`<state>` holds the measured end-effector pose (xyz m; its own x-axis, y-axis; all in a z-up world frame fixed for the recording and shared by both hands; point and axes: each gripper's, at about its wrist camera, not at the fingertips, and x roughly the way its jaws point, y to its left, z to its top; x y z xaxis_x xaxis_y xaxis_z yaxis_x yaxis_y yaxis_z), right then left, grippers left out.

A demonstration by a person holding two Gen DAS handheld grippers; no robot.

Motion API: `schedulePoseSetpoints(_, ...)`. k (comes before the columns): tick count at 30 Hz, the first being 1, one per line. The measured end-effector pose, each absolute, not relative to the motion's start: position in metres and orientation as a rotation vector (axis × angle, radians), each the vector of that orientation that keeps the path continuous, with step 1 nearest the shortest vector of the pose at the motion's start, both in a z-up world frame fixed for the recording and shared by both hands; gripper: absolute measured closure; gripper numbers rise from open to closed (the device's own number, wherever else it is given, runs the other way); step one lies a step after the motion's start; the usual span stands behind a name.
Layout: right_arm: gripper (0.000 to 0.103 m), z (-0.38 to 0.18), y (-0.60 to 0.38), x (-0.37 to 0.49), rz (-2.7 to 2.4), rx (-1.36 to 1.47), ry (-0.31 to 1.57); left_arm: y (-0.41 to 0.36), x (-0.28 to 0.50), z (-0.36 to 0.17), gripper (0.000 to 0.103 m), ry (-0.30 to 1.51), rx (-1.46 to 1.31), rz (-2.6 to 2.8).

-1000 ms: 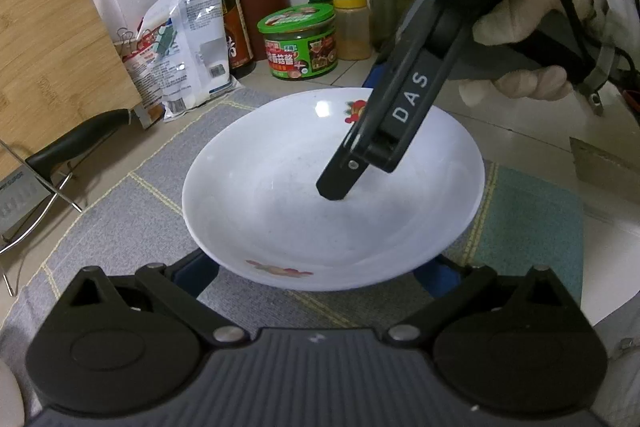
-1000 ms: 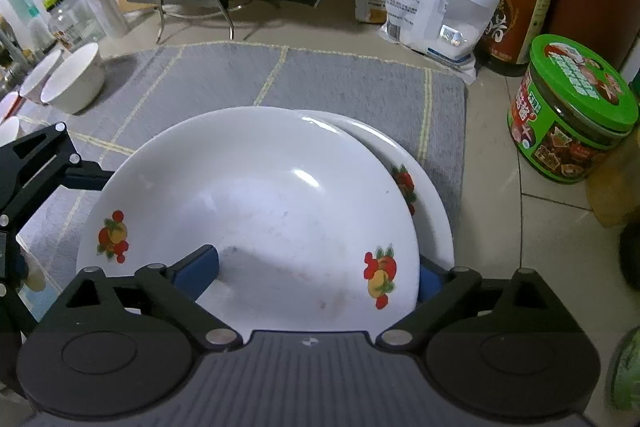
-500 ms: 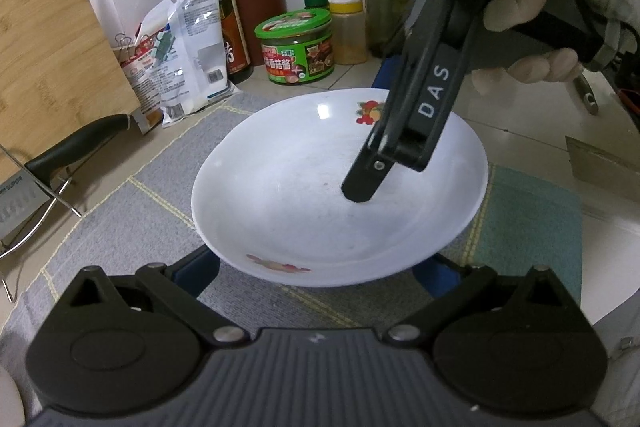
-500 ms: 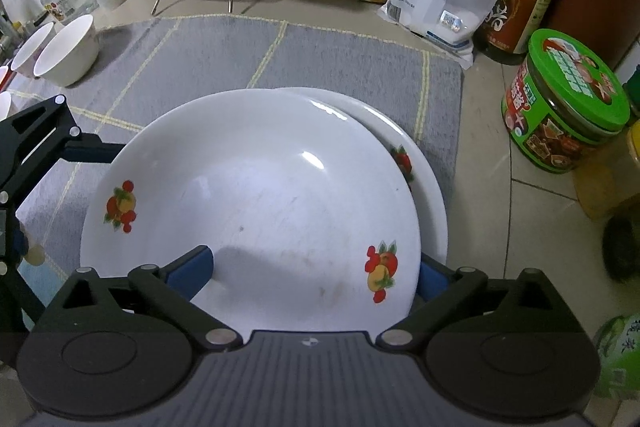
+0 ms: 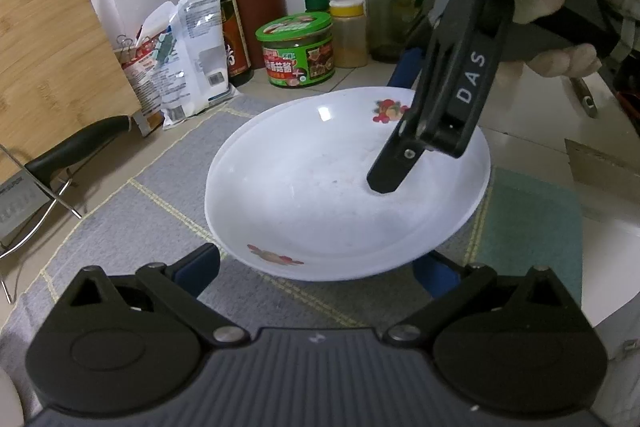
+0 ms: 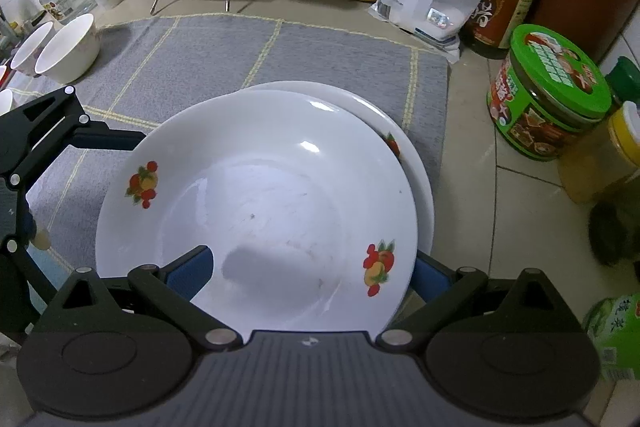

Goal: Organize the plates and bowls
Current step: 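Lower the held plate onto the stack and open the right tool, then withdraw the right tool up from the plate stack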

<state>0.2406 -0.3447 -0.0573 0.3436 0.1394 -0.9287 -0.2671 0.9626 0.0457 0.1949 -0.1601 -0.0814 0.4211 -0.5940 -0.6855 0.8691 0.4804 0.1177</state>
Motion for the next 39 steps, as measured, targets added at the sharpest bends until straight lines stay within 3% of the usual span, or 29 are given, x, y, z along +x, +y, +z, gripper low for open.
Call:
schedulePoseSetpoints(22, 0.0, -0.044, -0.341, 0.215, 0.19, -0.168, 1.146, -0.146, 0.193, -0.065, 0.001, 0.56, 0.385, -0.882)
schedulePoseSetpoints(39, 0.0, -0.018, -0.308, 0.216, 0.126, -0.171, 0.875, -0.1, 0.187, -0.038, 0.001, 0.529, 0.181, -0.588)
